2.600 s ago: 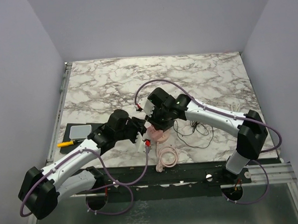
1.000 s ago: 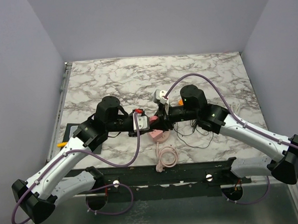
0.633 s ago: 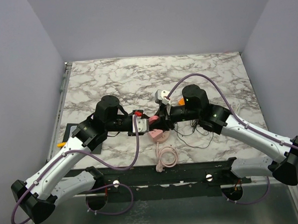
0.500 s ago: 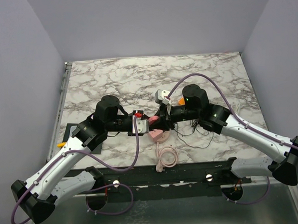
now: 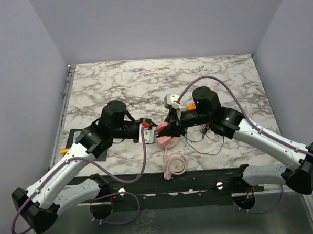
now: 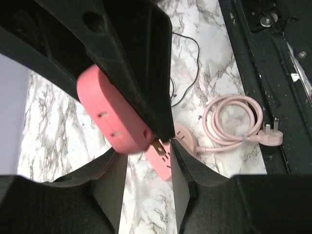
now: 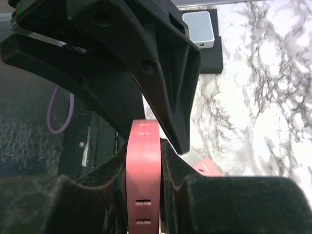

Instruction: Insert the plug

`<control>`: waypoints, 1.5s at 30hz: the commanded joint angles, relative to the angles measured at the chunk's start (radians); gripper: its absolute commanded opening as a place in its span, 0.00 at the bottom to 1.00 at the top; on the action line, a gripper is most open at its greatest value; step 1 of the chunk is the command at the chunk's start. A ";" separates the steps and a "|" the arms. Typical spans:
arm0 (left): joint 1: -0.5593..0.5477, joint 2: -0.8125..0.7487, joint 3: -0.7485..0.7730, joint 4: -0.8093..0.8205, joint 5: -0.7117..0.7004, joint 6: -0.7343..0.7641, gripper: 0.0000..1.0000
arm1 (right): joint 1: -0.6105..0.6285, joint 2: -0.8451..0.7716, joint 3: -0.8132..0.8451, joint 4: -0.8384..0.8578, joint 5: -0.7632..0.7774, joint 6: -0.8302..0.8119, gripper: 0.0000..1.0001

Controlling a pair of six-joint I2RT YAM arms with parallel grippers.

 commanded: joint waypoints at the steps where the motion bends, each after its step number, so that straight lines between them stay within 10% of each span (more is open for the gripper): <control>1: 0.005 -0.020 0.003 -0.096 0.002 0.049 0.00 | -0.029 -0.036 0.047 -0.089 -0.009 -0.007 0.06; 4: 0.004 -0.020 -0.002 -0.096 -0.001 0.042 0.03 | -0.033 -0.042 0.055 -0.091 0.013 -0.007 0.06; 7: 0.004 -0.013 -0.006 -0.089 -0.026 0.027 0.61 | -0.037 -0.026 0.076 -0.080 0.045 0.018 0.07; 11: 0.003 -0.047 -0.046 0.042 -0.179 -0.022 0.99 | -0.038 -0.014 0.088 -0.039 0.063 0.092 0.08; 21: 0.003 -0.161 -0.170 0.214 -0.368 0.024 0.99 | -0.043 0.003 0.131 -0.032 0.189 0.291 0.21; 27: 0.004 -0.208 -0.323 0.184 -0.307 0.234 0.99 | -0.053 0.015 0.174 -0.223 0.322 0.344 0.10; 36: 0.003 -0.194 -0.504 0.153 -0.222 0.674 0.69 | -0.073 0.139 0.247 -0.508 0.484 0.503 0.01; 45: 0.003 -0.107 -0.528 0.273 -0.220 0.724 0.47 | -0.079 0.328 0.287 -0.484 0.379 0.517 0.01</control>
